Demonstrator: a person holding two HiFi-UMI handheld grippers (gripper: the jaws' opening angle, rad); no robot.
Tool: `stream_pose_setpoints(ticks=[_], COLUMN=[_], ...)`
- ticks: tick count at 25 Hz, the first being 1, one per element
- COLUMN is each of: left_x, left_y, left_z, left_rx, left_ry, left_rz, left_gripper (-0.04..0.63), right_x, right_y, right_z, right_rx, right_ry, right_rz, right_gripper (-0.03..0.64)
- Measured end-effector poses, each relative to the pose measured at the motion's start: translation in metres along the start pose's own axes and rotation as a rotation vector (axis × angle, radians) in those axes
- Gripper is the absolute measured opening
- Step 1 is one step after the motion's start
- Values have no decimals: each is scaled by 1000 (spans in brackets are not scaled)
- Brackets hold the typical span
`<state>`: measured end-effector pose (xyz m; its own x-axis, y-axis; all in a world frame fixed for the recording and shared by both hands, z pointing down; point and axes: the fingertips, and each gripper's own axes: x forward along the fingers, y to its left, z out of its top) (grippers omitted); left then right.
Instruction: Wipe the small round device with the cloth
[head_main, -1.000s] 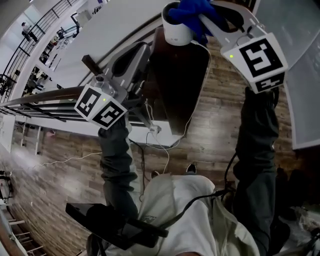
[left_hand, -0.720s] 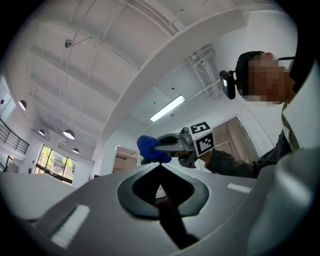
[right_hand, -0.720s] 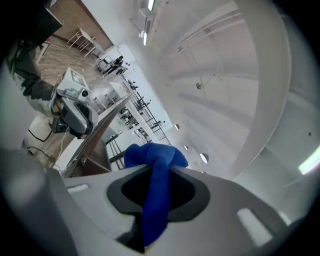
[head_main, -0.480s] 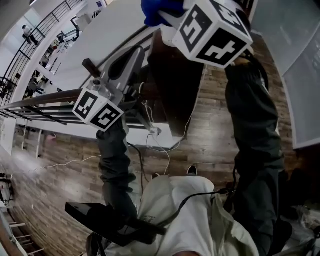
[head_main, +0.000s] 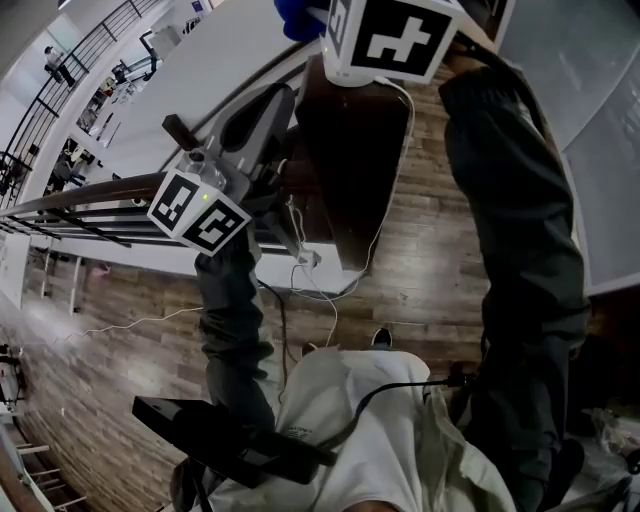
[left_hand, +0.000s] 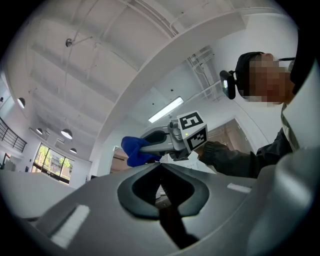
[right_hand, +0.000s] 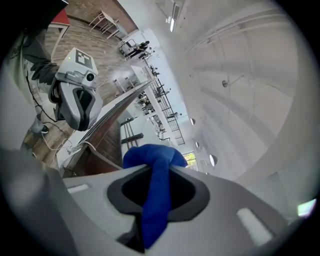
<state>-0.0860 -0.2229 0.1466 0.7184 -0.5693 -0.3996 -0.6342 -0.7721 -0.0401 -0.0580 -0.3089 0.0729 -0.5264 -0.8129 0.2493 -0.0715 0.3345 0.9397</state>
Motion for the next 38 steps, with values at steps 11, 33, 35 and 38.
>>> stream_pose_setpoints(ticks=[11,33,35,38], left_x=[-11,-22,-16,-7], left_y=[0,9,8,4], left_z=[-1,-6,-7,-5], left_rx=[-14,-11,22,76], left_ry=[-10,14,33,58], left_rz=[0,21,30,36], left_gripper=[5,5,5,5], right_x=[27,-35,-32,-44], right_y=[84,100,109,96], right_z=[20,-37,-39,-41], right_rx=[-273,71,147,396], right_ry=[102,-34,-69,-197], right_rz=[164,-165,-156,-231], right_gripper=[78,78,78,78])
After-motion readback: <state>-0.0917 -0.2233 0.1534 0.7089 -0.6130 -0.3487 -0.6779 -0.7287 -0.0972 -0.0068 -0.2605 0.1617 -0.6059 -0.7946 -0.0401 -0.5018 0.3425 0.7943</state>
